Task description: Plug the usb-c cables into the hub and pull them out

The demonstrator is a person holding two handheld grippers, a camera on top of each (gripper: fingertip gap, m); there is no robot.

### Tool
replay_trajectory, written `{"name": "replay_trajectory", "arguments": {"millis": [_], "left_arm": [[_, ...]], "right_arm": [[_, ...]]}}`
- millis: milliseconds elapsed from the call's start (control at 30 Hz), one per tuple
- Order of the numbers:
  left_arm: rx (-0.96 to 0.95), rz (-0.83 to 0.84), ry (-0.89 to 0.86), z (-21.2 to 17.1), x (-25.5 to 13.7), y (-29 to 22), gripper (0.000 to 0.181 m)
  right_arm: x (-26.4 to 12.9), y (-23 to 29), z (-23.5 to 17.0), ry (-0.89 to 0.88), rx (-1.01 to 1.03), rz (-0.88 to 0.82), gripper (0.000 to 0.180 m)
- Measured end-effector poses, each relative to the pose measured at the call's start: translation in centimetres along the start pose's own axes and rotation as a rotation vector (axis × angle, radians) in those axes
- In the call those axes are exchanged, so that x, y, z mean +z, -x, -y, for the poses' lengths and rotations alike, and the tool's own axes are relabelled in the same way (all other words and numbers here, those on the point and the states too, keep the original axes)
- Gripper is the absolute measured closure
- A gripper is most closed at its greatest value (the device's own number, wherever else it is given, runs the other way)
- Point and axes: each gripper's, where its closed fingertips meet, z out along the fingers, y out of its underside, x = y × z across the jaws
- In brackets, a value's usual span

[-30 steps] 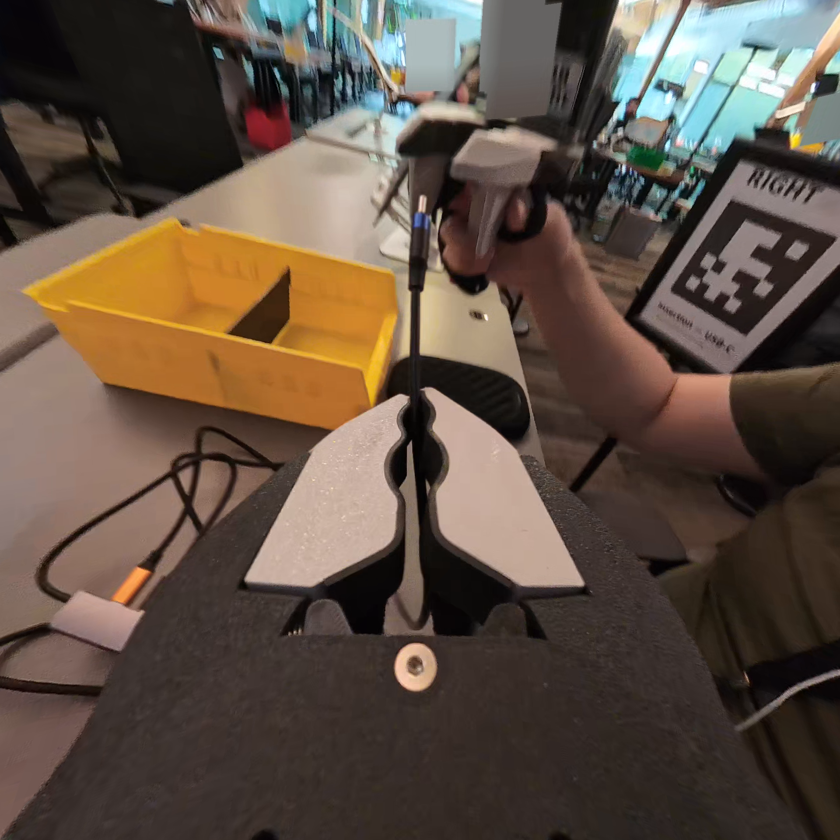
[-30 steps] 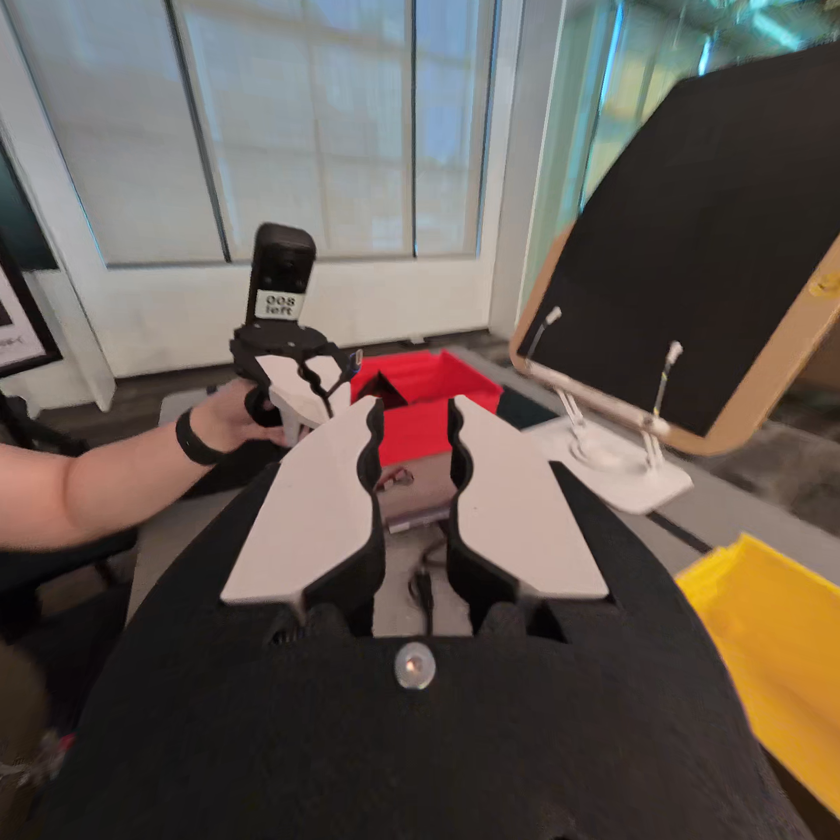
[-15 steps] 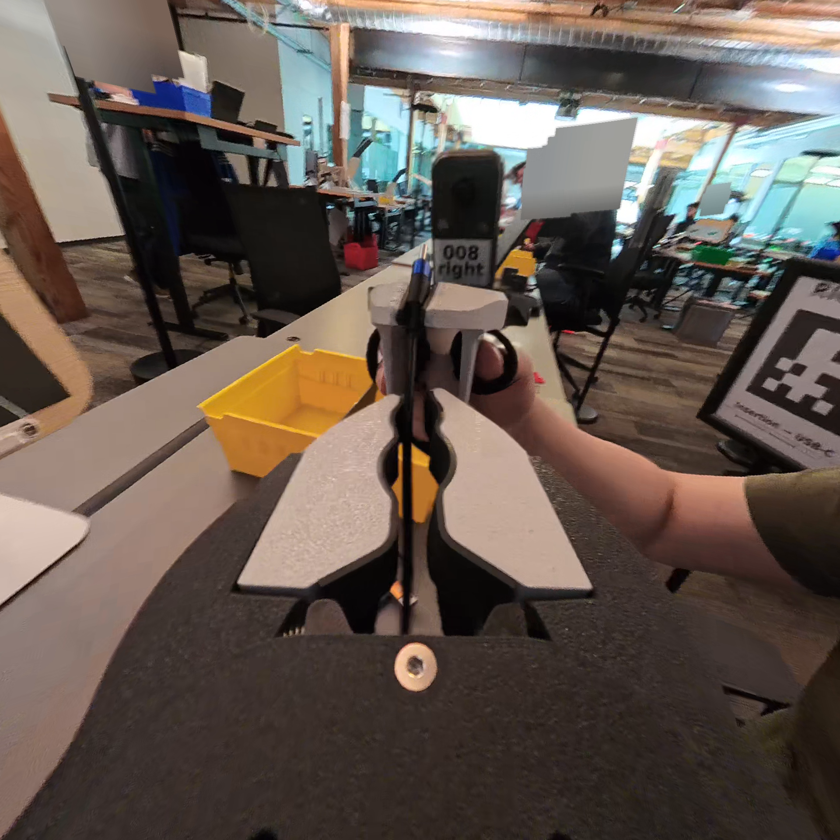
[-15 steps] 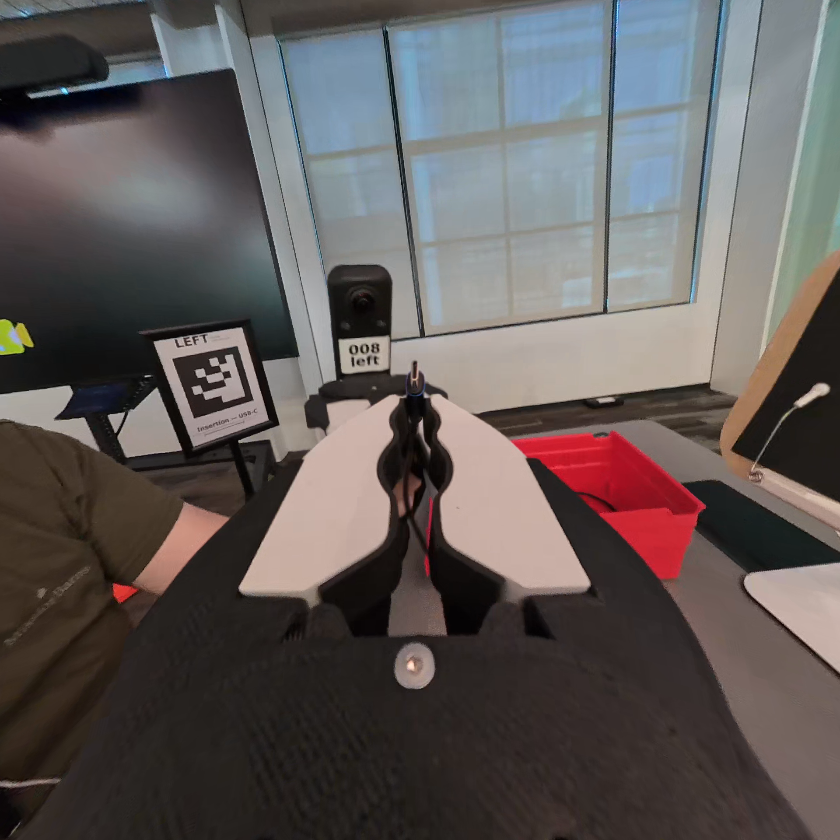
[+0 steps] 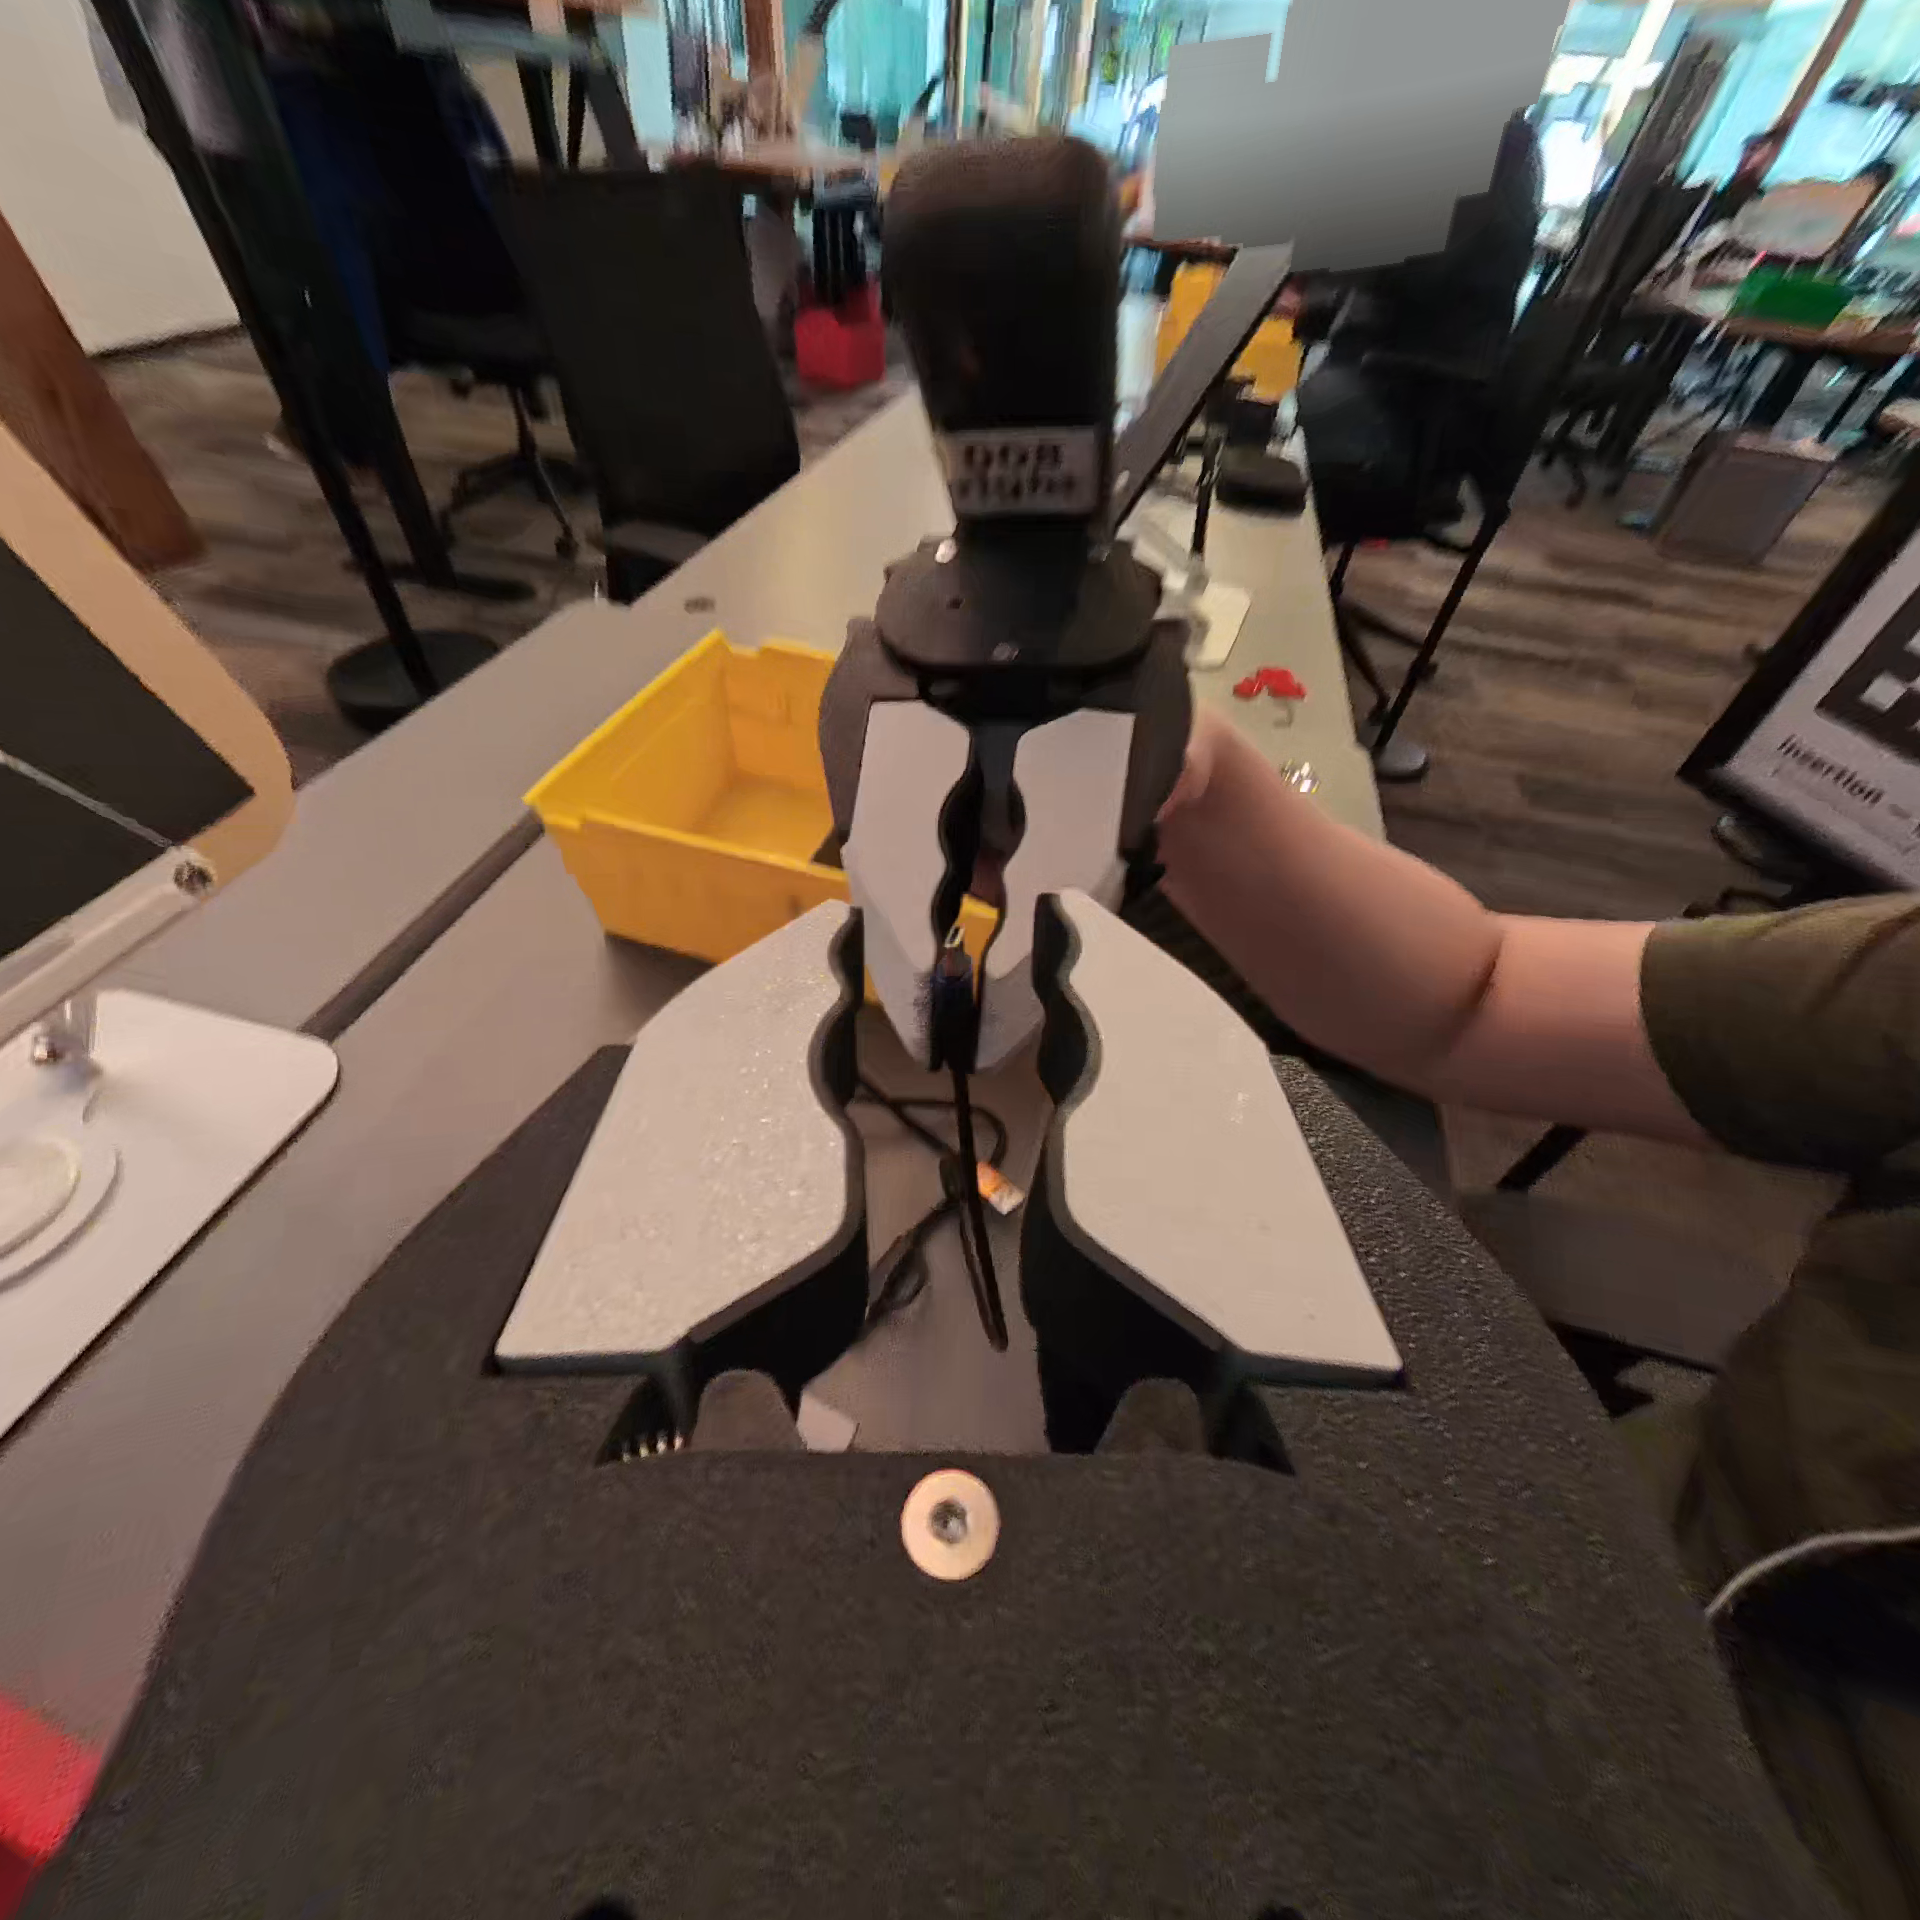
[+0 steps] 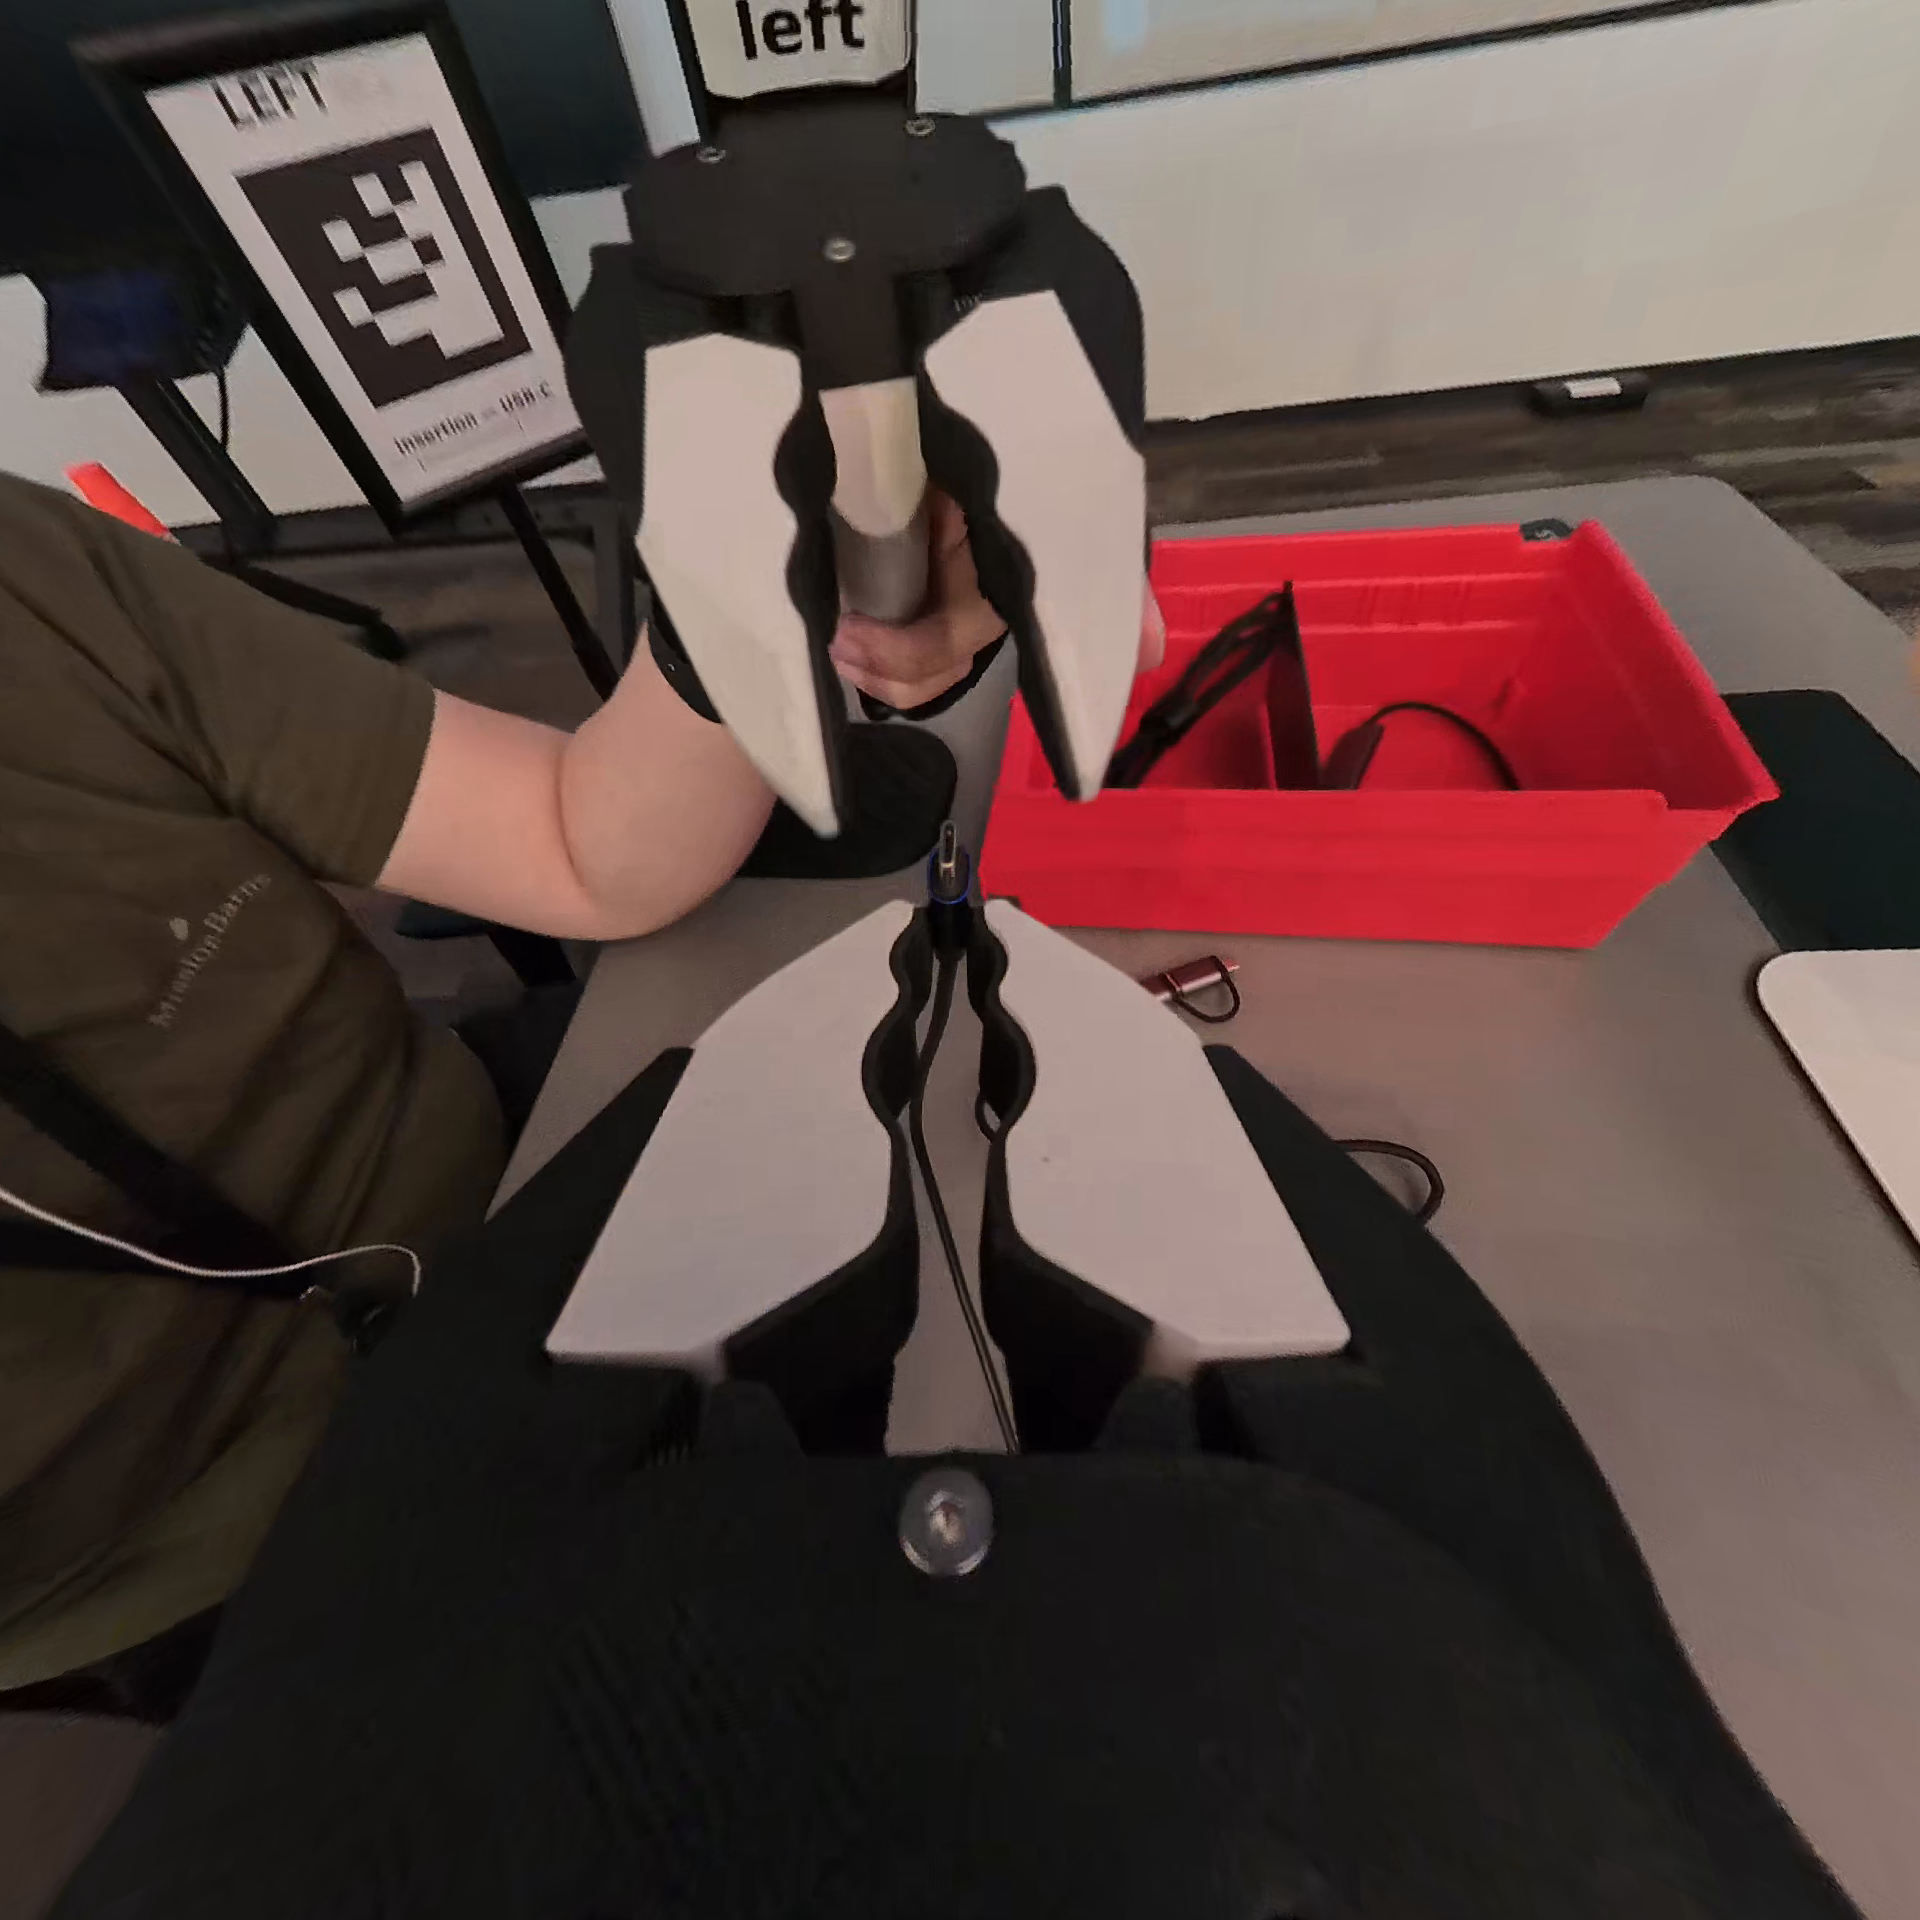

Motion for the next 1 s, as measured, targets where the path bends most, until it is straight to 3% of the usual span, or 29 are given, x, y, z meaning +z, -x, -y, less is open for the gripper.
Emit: {"name": "replay_trajectory", "arguments": {"millis": [267,467,567,600,667,700,800,833,900,1000], "left_arm": [[-0.056,-0.028,0.129,-2.9,1.3,0.8,0.168],[-0.096,0.035,0.046,-1.5,0.2,2.2,0.179],[-0.121,0.086,-0.013,-0.6,-0.7,3.2,0.179],[-0.137,0.104,-0.042,-0.2,-1.1,3.5,0.179],[-0.179,0.123,-0.087,0.2,-1.8,4.1,0.179],[-0.202,0.131,-0.11,0.5,-2.2,4.4,0.179],[-0.225,0.075,-0.166,1.2,-2.6,4.2,0.179],[-0.209,0.046,-0.177,1.5,-2.7,3.8,0.179],[-0.116,0.009,-0.177,1.8,-3.3,2.8,0.155],[0.218,0.0,-0.071,0.4,-4.0,0.6,0.152]], "right_arm": [[1.0,-0.7,-1.2,0.057,-0.055,-0.029,0.172],[1.5,-1.9,1.1,-0.177,-0.042,-0.06,0.17],[2.2,-3.1,1.3,-0.204,-0.031,-0.149,0.146],[2.4,-3.4,1.3,-0.21,-0.035,-0.173,0.146],[2.9,-3.3,1.5,-0.236,-0.038,-0.178,0.152],[3.1,-3.2,1.6,-0.246,-0.043,-0.171,0.173],[2.5,-2.9,1.8,-0.233,0.056,-0.126,0.175],[2.1,-2.5,1.5,-0.189,0.1,-0.092,0.175],[1.3,-1.5,0.8,-0.098,0.193,-0.025,0.175],[0.0,1.5,0.5,-0.021,0.317,0.156,0.175]]}}
